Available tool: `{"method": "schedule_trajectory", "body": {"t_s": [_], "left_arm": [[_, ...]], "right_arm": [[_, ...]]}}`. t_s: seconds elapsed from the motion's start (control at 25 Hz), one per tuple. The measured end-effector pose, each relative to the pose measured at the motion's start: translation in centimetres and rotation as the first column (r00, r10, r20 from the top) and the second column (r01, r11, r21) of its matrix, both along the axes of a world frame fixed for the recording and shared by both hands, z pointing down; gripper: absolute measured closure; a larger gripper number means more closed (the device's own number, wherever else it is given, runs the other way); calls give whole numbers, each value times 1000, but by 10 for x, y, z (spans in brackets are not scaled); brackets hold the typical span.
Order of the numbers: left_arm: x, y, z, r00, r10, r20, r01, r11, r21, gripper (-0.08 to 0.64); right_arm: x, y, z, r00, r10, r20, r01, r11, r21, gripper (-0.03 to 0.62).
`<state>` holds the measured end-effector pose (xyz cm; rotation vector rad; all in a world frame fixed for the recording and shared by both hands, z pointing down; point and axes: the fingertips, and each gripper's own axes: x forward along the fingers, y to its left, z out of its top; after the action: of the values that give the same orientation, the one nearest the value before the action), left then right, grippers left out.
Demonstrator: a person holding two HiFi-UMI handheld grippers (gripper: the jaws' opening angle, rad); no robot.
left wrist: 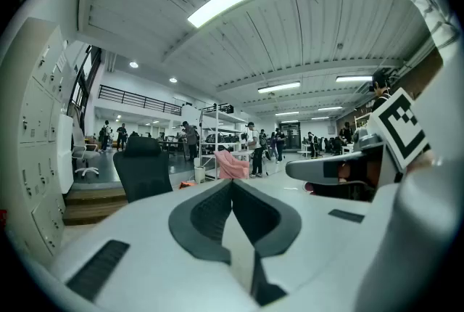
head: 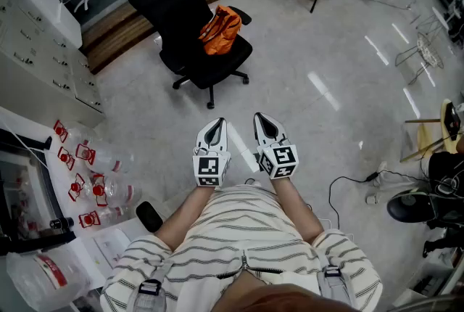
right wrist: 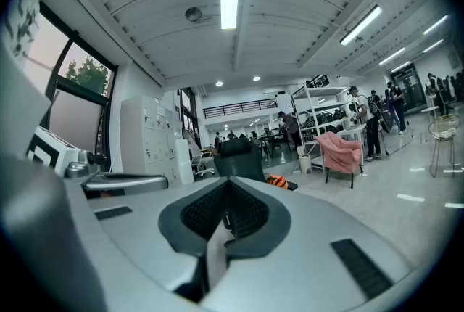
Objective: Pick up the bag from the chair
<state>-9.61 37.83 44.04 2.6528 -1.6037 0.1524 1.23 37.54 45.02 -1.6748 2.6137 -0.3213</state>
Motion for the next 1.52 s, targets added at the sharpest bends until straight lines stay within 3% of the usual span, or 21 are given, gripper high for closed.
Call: {"method": "schedule_trajectory", "body": {"t_s": [0.6, 1.08, 1.52], "left_arm": [[24, 12, 11, 1000, 1, 5, -1, 1000, -15, 537], [70, 37, 11, 1000, -25, -10, 25, 1000, -3, 537], [92, 43, 17, 1000, -21, 19, 21, 1000, 14, 537]], "right_arm": [[15, 10, -4, 998, -54, -10, 54, 998, 24, 574], [48, 25, -7, 990, -138, -24, 139, 989, 54, 574], [66, 23, -4, 991, -134, -22, 135, 989, 62, 574]]}}
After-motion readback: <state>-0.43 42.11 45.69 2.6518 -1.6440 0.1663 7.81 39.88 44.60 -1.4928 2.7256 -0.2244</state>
